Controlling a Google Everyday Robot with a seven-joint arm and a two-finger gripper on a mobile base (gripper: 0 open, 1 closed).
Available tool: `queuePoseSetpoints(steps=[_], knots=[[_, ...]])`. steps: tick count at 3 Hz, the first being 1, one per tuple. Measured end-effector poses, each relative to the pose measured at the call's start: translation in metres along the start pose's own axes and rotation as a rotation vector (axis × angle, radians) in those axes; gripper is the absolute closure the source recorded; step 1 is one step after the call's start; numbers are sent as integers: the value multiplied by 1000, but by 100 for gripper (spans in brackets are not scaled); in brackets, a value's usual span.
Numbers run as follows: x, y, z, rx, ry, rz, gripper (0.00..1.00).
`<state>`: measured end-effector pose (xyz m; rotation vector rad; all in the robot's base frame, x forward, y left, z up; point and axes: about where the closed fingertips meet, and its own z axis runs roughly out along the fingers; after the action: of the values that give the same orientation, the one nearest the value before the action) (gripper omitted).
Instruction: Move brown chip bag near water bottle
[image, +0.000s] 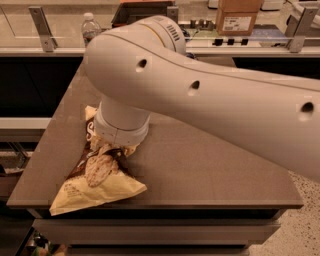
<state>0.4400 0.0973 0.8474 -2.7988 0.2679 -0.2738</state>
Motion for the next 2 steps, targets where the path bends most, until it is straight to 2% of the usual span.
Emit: queuePoseSetpoints(steps=[1,2], knots=[[47,3,-5,68,68,48,100],[56,-3,-8,97,87,55,100]])
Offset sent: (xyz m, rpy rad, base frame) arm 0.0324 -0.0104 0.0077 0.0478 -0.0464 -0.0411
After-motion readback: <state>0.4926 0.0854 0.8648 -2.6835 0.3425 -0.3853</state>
